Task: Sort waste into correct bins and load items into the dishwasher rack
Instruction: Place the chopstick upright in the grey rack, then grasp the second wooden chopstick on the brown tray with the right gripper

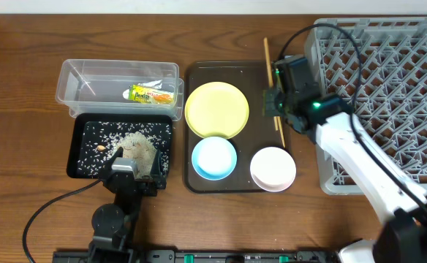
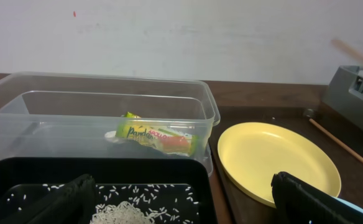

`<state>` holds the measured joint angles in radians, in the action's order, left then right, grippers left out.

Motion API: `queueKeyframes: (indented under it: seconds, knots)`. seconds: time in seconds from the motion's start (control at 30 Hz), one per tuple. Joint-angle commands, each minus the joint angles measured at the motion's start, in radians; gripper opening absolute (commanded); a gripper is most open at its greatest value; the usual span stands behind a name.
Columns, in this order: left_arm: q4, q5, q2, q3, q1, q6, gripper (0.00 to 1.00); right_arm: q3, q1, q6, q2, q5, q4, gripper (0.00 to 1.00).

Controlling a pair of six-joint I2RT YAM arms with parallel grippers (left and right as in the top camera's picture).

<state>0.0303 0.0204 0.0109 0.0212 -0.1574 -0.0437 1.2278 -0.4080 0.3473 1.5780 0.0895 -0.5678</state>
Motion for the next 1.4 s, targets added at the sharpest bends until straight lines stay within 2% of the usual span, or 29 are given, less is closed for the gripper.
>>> queueKeyframes:
  seconds: [0.0,0.13,0.23,0.33,0.5,0.7,0.73,0.8,0.83,1.0,1.13,1.23,1.37]
  knots:
    - [0.039,-0.009,-0.007,-0.017,0.006,0.017,0.92,0.004,0.051,-0.013,-0.069,0.144,-0.042,0.01]
    - [0.040,-0.009,-0.007,-0.017,0.006,0.018,0.92,0.004,0.174,-0.072,-0.137,0.163,-0.079,0.01]
    - [0.039,-0.009,-0.007,-0.017,0.006,0.017,0.92,0.004,0.287,-0.159,-0.145,0.052,-0.083,0.01]
    - [0.040,-0.009,-0.007,-0.017,0.006,0.017,0.92,0.004,0.372,-0.276,-0.111,-0.095,-0.072,0.01]
    - [0.039,-0.009,-0.007,-0.017,0.006,0.017,0.92,0.004,0.409,-0.380,-0.005,-0.098,0.004,0.01]
    - [0.039,-0.009,-0.007,-0.017,0.006,0.017,0.92,0.004,0.398,-0.401,0.113,-0.098,0.092,0.01]
    - [0.040,-0.009,-0.007,-0.017,0.006,0.018,0.92,0.004,0.396,-0.392,0.116,-0.100,0.101,0.07]
    - [0.039,-0.009,-0.007,-0.017,0.006,0.018,0.92,0.009,0.386,-0.375,0.108,-0.103,0.103,0.36]
    - [0.040,-0.009,-0.007,-0.017,0.006,0.018,0.92,0.012,0.378,-0.360,0.097,-0.108,0.095,0.38]
    - [0.039,-0.009,-0.007,-0.017,0.006,0.018,0.92,0.015,0.293,-0.312,0.005,-0.244,0.009,0.45]
    - [0.039,-0.009,-0.007,-0.017,0.006,0.018,0.92,0.014,0.171,-0.257,-0.014,-0.270,-0.082,0.45]
    - [0.039,-0.009,-0.007,-0.017,0.006,0.017,0.92,-0.003,0.085,-0.197,0.022,-0.186,-0.084,0.43]
    - [0.039,-0.009,-0.007,-0.017,0.006,0.017,0.92,-0.008,0.013,-0.114,0.123,0.072,-0.039,0.41]
